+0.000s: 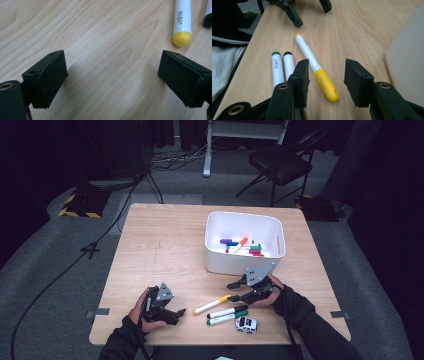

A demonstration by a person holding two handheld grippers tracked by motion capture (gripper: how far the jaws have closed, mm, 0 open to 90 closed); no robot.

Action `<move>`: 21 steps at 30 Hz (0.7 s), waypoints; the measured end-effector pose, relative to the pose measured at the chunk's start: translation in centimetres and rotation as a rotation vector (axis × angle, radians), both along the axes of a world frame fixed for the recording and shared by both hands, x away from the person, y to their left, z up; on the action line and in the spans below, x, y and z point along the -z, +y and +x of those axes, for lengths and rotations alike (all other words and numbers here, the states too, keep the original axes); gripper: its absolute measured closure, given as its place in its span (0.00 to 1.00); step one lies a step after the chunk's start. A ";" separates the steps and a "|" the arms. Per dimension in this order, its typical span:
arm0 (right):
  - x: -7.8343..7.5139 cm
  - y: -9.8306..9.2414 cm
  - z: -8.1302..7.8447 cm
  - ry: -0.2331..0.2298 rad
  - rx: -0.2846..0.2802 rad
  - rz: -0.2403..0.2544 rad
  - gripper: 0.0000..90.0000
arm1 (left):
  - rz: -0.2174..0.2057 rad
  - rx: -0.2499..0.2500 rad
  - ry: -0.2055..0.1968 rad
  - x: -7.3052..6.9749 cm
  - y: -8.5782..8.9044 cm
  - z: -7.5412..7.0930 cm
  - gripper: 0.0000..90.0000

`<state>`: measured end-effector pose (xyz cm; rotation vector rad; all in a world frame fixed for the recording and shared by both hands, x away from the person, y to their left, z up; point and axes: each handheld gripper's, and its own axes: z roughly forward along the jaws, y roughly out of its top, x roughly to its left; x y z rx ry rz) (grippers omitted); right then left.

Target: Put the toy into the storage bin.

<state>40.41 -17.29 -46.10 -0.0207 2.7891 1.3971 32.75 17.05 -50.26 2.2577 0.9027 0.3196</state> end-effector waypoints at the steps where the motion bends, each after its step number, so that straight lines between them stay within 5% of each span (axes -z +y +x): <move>1: 0.3 0.4 0.0 0.004 -0.010 -0.011 0.61 | -0.003 -0.001 0.004 0.0 0.0 0.0 0.10; 7: 2.0 2.1 0.1 0.011 -0.049 -0.056 0.60 | -0.001 0.000 0.001 0.0 0.0 0.0 0.10; 15: 3.8 2.8 0.6 0.024 -0.034 -0.105 0.63 | -0.003 -0.001 0.005 0.0 0.0 0.0 0.10; 21: 4.1 2.4 0.6 0.030 -0.039 -0.064 0.76 | -0.003 -0.001 0.004 0.0 0.0 0.0 0.10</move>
